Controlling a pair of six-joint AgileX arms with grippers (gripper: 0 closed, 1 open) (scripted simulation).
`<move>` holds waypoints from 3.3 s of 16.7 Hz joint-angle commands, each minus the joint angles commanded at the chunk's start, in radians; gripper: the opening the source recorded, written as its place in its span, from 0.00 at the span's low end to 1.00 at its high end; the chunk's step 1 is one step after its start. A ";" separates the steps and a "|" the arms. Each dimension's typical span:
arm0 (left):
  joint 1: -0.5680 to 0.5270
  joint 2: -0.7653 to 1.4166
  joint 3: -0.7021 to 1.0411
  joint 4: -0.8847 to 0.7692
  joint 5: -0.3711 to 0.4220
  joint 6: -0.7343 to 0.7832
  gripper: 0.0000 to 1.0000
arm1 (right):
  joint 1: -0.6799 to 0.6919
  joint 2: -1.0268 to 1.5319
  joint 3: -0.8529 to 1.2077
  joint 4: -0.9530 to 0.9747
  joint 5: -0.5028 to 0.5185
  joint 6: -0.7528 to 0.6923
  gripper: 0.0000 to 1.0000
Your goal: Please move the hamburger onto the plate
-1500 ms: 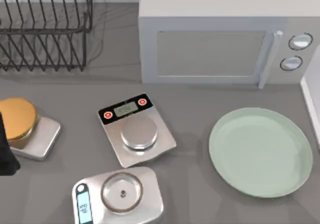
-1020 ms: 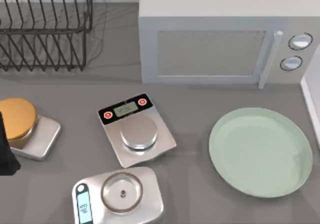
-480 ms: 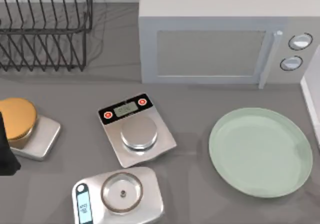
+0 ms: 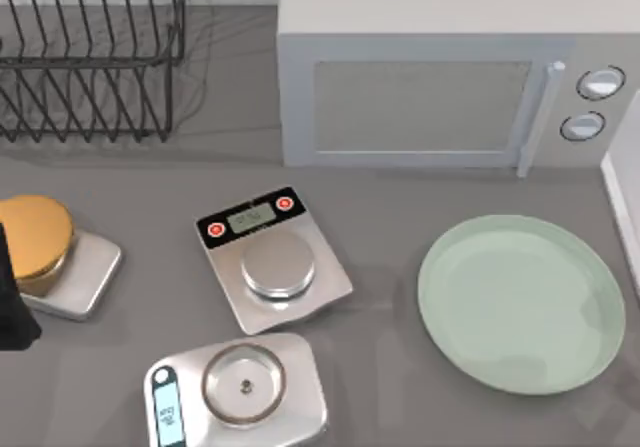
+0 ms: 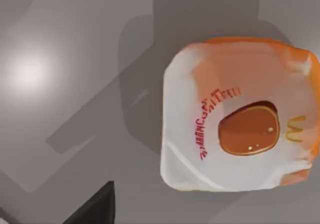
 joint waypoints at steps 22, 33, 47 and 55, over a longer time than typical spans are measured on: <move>0.000 0.000 0.000 0.000 0.000 0.000 1.00 | 0.001 0.205 -0.205 0.408 0.000 0.003 0.85; 0.000 0.000 0.000 0.000 0.000 0.000 1.00 | 0.001 0.205 -0.205 0.408 0.000 0.003 0.02; 0.000 0.000 0.000 0.000 0.000 0.000 1.00 | -0.001 0.095 -0.070 0.179 -0.013 0.007 0.00; 0.000 0.000 0.000 0.000 0.000 0.000 1.00 | -0.005 -0.040 0.141 -0.173 -0.012 0.007 0.00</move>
